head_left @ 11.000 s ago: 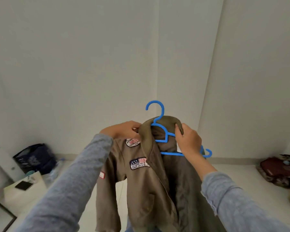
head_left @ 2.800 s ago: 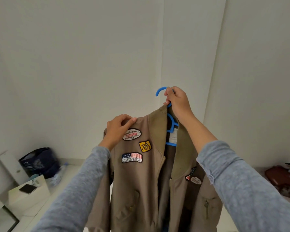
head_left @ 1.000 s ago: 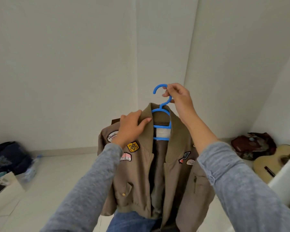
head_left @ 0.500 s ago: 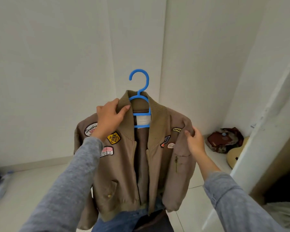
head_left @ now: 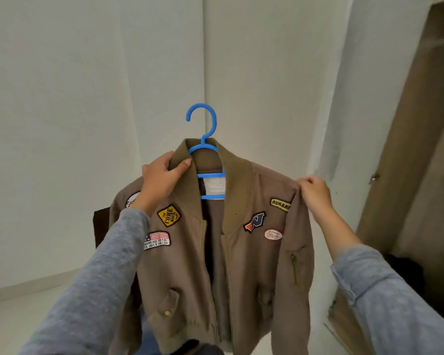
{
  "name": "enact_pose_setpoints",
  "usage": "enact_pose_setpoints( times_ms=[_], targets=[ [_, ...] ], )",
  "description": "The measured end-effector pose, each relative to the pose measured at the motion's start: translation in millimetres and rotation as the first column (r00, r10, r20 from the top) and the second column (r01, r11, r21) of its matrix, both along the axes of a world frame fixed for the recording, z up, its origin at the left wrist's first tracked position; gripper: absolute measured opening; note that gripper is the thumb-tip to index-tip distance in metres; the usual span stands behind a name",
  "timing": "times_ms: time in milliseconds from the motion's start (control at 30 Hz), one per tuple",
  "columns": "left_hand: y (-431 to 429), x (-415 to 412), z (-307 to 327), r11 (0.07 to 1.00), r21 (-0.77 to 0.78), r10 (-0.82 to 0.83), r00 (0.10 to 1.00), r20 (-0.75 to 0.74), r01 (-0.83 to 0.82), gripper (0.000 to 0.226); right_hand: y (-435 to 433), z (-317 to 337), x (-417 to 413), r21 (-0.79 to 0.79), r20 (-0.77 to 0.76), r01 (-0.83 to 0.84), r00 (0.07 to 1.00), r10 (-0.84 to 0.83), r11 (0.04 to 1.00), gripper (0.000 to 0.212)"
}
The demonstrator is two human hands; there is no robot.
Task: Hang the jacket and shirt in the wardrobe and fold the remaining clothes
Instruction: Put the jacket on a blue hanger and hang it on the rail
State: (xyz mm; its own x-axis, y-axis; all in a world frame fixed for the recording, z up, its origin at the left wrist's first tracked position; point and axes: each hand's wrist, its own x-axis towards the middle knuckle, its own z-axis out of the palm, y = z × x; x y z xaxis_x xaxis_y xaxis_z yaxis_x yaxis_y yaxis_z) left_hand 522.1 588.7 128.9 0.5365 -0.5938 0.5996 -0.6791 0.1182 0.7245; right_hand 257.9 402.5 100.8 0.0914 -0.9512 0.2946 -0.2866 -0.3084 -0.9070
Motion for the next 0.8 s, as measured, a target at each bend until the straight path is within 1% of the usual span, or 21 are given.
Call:
enact_pose_setpoints(
  times_ms=[33, 100, 133, 200, 267, 300, 367, 467, 533, 567, 633, 667, 700, 733, 800],
  targets=[
    [-5.5, -16.8, 1.6, 1.0, 0.012, 0.014, 0.999, 0.031, -0.014, 0.029, 3.2, 3.8, -11.1, -0.057, -0.004, -0.023, 1.0, 0.022, 0.998, 0.021],
    [-16.0, -47.4, 3.0, 0.998, 0.041, 0.045, 0.995, 0.091, -0.049, 0.032, 20.3, 15.7, -24.7, -0.194, -0.003, -0.131, 0.991, 0.133, 0.972, 0.016],
    [-21.1, -63.1, 1.9, 0.998, 0.05, 0.044, 0.994, 0.1, -0.049, 0.03, 32.3, 22.2, -31.7, -0.253, -0.051, -0.213, 0.977, 0.206, 0.944, 0.013],
    [-30.3, -96.2, 2.4, 0.998, 0.068, -0.009, 0.995, 0.096, 0.002, 0.023, 46.3, 27.4, -51.0, -0.318, -0.229, -0.354, 0.929, 0.291, 0.88, 0.014],
    [-39.6, -127.7, 3.4, 0.992, 0.074, -0.11, 0.99, 0.087, 0.104, 0.022, 51.8, 30.5, -78.7, -0.288, -0.356, -0.397, 0.889, 0.287, 0.871, 0.026],
    [-44.9, -144.3, 2.9, 0.985, 0.079, -0.16, 0.984, 0.083, 0.154, 0.023, 54.9, 31.9, -98.2, -0.254, -0.373, -0.394, 0.882, 0.286, 0.883, 0.029],
    [-53.7, -165.8, 2.7, 0.965, 0.101, -0.25, 0.964, 0.089, 0.241, 0.025, 59.9, 37.6, -129.8, -0.19, -0.391, -0.411, 0.865, 0.316, 0.891, 0.029],
    [-68.1, -202.2, 1.2, 0.893, 0.188, -0.422, 0.906, 0.031, 0.41, 0.029, 69.1, 42.8, -178.0, -0.011, -0.447, -0.468, 0.793, 0.414, 0.884, 0.024],
    [-77.5, -220.6, -1.0, 0.865, 0.19, -0.473, 0.881, 0.008, 0.464, 0.028, 72.4, 39.2, -196.3, 0.035, -0.389, -0.459, 0.812, 0.435, 0.888, 0.014],
    [-89.7, -246.1, -4.3, 0.831, 0.175, -0.536, 0.844, 0.003, 0.527, 0.025, 73.4, 33.2, -221.1, 0.016, -0.332, -0.387, 0.868, 0.37, 0.922, 0.012],
    [-101.9, -274.5, -13.1, 0.825, 0.11, -0.557, 0.831, -0.008, 0.554, 0.02, 70.5, 24.7, -238.8, -0.016, -0.283, -0.24, 0.932, 0.226, 0.971, 0.019],
    [-105.9, -289.6, -20.0, 0.812, 0.086, -0.576, 0.817, -0.038, 0.577, 0.027, 68.8, 21.7, -246.1, -0.029, -0.296, -0.163, 0.944, 0.147, 0.986, 0.024],
    [-110.4, -306.7, -31.0, 0.788, 0.065, -0.61, 0.79, -0.06, 0.613, 0.04, 67.2, 18.6, -255.6, -0.038, -0.317, -0.091, 0.946, 0.075, 0.995, 0.027],
    [-107.5, -322.2, -41.7, 0.754, 0.077, -0.649, 0.758, -0.073, 0.653, 0.055, 64.0, 15.5, -261.4, -0.036, -0.327, -0.033, 0.945, 0.019, 0.999, 0.028],
    [-102.9, -353.1, -72.0, 0.656, 0.173, -0.733, 0.675, -0.085, 0.735, 0.083, 55.8, 9.3, -275.3, -0.016, -0.294, 0.081, 0.952, -0.082, 0.997, 0.028]
  ],
)
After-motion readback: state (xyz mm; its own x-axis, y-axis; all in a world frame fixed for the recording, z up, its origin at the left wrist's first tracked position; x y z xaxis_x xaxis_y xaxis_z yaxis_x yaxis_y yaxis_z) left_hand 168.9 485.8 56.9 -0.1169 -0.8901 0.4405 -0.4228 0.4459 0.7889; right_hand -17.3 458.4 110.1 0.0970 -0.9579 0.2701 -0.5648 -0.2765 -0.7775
